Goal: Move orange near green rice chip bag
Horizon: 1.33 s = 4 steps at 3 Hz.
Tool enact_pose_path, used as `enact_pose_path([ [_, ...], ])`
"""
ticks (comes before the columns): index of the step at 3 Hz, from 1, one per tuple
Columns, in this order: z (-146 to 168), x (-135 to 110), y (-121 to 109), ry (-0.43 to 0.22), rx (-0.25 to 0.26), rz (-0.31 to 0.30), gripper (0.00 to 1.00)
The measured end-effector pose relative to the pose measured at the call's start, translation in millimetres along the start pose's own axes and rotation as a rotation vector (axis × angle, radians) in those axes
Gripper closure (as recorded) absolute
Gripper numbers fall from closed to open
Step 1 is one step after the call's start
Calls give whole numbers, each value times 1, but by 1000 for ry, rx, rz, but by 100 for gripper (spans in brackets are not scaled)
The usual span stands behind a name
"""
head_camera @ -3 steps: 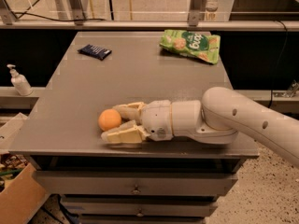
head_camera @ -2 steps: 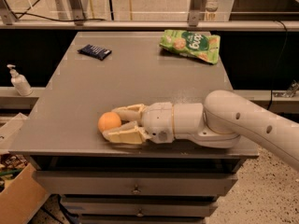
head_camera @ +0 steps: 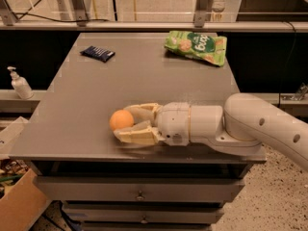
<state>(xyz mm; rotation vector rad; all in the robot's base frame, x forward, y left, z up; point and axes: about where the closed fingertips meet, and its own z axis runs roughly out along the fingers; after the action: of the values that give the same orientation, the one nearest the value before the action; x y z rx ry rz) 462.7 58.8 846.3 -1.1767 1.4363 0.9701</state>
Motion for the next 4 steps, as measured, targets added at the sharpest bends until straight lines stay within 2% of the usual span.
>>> enact_pose_path([
  [1,-33,-23,-25,5,80,-26,100],
  [2,-33,-23,-25,5,80,-26,100],
  [3,-35,-19,-45,31,105,-64,100],
  [4,-46,-10,-106,89,196,-141,100],
])
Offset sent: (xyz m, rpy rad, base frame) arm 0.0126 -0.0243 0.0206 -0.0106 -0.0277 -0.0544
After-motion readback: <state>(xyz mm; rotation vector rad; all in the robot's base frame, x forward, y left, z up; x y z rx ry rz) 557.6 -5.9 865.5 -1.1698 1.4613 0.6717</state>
